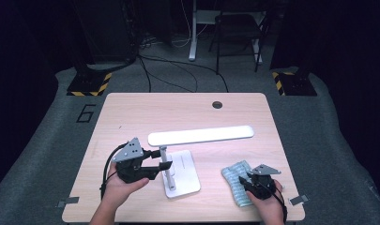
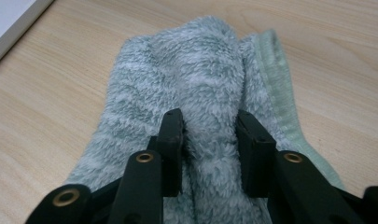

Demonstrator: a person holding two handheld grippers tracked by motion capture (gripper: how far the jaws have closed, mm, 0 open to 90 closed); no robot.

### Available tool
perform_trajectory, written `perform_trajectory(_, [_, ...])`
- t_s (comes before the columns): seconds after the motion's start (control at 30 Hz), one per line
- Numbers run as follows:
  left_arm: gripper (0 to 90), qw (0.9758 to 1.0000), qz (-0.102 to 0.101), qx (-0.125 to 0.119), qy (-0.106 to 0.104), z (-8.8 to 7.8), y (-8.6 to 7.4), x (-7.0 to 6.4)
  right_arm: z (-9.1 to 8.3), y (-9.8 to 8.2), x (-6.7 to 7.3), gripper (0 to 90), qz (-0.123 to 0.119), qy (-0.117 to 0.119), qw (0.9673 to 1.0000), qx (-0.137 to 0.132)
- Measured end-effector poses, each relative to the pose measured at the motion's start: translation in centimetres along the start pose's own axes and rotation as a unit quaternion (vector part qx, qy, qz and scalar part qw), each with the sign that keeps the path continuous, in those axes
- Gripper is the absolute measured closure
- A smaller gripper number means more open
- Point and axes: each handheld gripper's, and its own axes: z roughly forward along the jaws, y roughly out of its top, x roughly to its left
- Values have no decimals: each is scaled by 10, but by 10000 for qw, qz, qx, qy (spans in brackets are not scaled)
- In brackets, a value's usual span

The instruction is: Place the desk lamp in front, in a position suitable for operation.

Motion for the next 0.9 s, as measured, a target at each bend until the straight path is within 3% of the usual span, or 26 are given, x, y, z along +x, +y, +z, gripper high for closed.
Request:
perform_trajectory(0.2, [517,10000,48,-5,0,2,1,-2,-2,-1,0,714,46,76,10000,6])
perform_trajectory(0.43, [517,10000,67,-10,27,3,1,-2,-6,0,2,725,180,265,9990,-316])
perform_trajectory(0.53, [514,10000,46,-19,8,3,1,-3,-13,2,7,725,46,265,9980,-573])
perform_trajectory(0.73, [494,9999,91,-65,37,6,2,-3,-21,14,19,725,104,441,9953,-859])
perform_trajectory(0.9, [521,9999,103,-78,53,6,2,-5,-19,29,39,724,-6,662,9943,-841])
